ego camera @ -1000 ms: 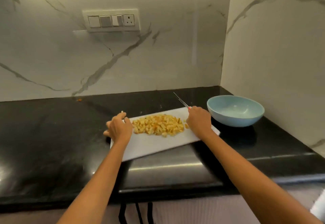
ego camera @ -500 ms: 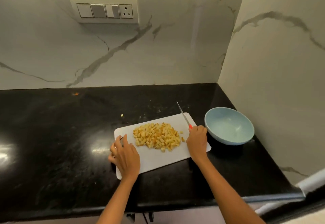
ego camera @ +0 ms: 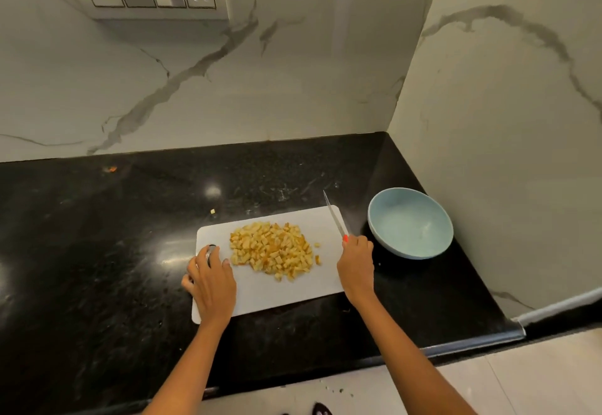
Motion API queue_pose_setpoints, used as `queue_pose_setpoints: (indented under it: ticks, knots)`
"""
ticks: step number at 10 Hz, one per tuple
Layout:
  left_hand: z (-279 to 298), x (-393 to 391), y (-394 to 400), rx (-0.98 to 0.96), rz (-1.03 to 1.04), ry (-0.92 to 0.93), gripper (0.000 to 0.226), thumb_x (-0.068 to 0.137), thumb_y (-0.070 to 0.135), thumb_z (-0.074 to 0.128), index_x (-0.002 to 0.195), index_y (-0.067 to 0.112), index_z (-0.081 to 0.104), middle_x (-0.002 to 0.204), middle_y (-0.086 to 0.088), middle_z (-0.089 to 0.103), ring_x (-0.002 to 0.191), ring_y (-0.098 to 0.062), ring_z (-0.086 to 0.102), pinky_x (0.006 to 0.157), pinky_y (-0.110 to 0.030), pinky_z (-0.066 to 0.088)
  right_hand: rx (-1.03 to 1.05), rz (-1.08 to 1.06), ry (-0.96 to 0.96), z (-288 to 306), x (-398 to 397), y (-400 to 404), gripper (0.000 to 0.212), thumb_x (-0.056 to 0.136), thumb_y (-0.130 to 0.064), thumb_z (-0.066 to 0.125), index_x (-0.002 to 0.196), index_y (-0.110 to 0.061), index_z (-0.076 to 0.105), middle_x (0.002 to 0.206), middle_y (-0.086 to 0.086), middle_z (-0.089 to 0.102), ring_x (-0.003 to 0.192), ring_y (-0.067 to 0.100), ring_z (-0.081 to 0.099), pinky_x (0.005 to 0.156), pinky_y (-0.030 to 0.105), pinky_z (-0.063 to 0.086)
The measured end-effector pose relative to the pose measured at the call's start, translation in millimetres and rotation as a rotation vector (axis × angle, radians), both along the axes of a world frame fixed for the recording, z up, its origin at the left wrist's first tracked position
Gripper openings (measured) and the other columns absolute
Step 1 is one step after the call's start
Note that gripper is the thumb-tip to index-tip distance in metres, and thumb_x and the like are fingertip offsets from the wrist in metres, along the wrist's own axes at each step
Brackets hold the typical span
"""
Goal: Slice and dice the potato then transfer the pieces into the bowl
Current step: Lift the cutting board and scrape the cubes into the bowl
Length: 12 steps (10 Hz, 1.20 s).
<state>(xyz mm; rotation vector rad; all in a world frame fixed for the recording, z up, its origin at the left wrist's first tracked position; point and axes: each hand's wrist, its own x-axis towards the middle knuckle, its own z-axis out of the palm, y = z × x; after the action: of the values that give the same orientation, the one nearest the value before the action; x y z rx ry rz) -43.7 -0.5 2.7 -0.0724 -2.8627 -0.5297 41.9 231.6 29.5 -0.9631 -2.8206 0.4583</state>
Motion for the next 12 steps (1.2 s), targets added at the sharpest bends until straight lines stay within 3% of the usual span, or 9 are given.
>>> queue_pose_setpoints:
  ticks: [1, 2, 3, 4, 6, 8, 9, 11, 12]
  knots:
    - [-3, -2, -1, -0.012, -0.006, 0.019, 0.033, 0.081, 0.009, 0.067, 0.113, 0.003, 0.059, 0.118, -0.019, 0.057, 0.105, -0.04, 0.05, 0.081, -0.054, 0.037, 0.028, -0.07, -0.087, 2, 13, 5, 0.046, 0.097, -0.005, 0.037, 0.142, -0.003, 0.029, 0.128, 0.014, 0.042, 0.115, 0.024, 0.043, 0.087, 0.027, 0.047]
    - [-6, -3, -1, -0.009, -0.022, 0.051, 0.032, 0.08, 0.008, 0.068, 0.111, 0.003, 0.06, 0.117, -0.02, 0.057, 0.103, -0.041, 0.05, 0.08, -0.053, 0.037, 0.127, -0.107, -0.183, -3, 26, 6, 0.054, 0.093, -0.005, 0.049, 0.144, 0.0, 0.032, 0.124, 0.017, 0.05, 0.113, 0.027, 0.049, 0.088, 0.031, 0.049]
    - [-8, -2, -1, -0.01, -0.022, 0.064, 0.032, 0.08, 0.008, 0.068, 0.111, 0.003, 0.06, 0.118, -0.02, 0.057, 0.103, -0.04, 0.05, 0.079, -0.052, 0.036, 0.175, -0.142, -0.154, -9, 26, 8, 0.051, 0.073, -0.003, 0.075, 0.121, 0.003, 0.06, 0.097, 0.019, 0.063, 0.087, 0.029, 0.061, 0.068, 0.036, 0.055]
    - [-7, -2, -1, -0.004, -0.031, 0.067, 0.03, 0.08, 0.007, 0.068, 0.109, 0.003, 0.061, 0.117, -0.02, 0.057, 0.102, -0.041, 0.05, 0.079, -0.053, 0.036, 0.169, -0.145, -0.105, -9, 26, 9, 0.048, 0.062, -0.005, 0.084, 0.107, 0.002, 0.068, 0.085, 0.017, 0.062, 0.075, 0.028, 0.061, 0.058, 0.036, 0.054]
    - [-4, -1, 1, 0.014, -0.031, 0.036, 0.03, 0.081, 0.007, 0.068, 0.109, 0.002, 0.061, 0.118, -0.019, 0.057, 0.103, -0.041, 0.05, 0.08, -0.053, 0.036, 0.209, -0.103, -0.211, -2, 25, 12, 0.042, 0.096, -0.011, 0.045, 0.139, -0.008, 0.041, 0.126, 0.014, 0.051, 0.116, 0.025, 0.049, 0.094, 0.033, 0.043]
    - [9, 0, 4, 0.155, 0.043, -0.097, 0.036, 0.089, 0.015, 0.058, 0.123, 0.002, 0.054, 0.129, -0.018, 0.05, 0.119, -0.039, 0.042, 0.094, -0.055, 0.031, 0.227, -0.072, -0.177, 16, 7, -4, 0.025, 0.098, -0.017, 0.038, 0.119, -0.01, 0.048, 0.117, 0.009, 0.051, 0.105, 0.021, 0.048, 0.086, 0.03, 0.04]
    - [24, -5, -2, 0.36, 0.262, -0.206, 0.043, 0.094, 0.018, 0.05, 0.128, -0.007, 0.045, 0.135, -0.026, 0.04, 0.123, -0.043, 0.032, 0.1, -0.049, 0.027, 0.154, -0.139, -0.201, 9, -1, -13, 0.034, 0.1, -0.032, 0.035, 0.124, -0.009, 0.045, 0.121, 0.011, 0.049, 0.109, 0.023, 0.047, 0.087, 0.031, 0.042]
    - [49, -26, -11, 0.409, 0.438, -0.422, 0.042, 0.097, 0.024, 0.043, 0.109, -0.014, 0.056, 0.131, -0.03, 0.038, 0.121, -0.041, 0.031, 0.096, -0.042, 0.03, -0.005, -0.222, -0.164, 9, -11, -15, 0.039, 0.1, -0.036, 0.036, 0.124, -0.007, 0.046, 0.127, 0.018, 0.045, 0.117, 0.03, 0.042, 0.092, 0.038, 0.039]
    - [61, -33, -10, 0.411, 0.494, -0.522, 0.045, 0.097, 0.03, 0.042, 0.113, -0.01, 0.054, 0.133, -0.027, 0.037, 0.124, -0.038, 0.03, 0.098, -0.042, 0.032, -0.07, -0.264, -0.145, 10, -17, -12, 0.043, 0.099, -0.038, 0.037, 0.127, -0.005, 0.045, 0.131, 0.021, 0.044, 0.121, 0.033, 0.04, 0.095, 0.042, 0.038]
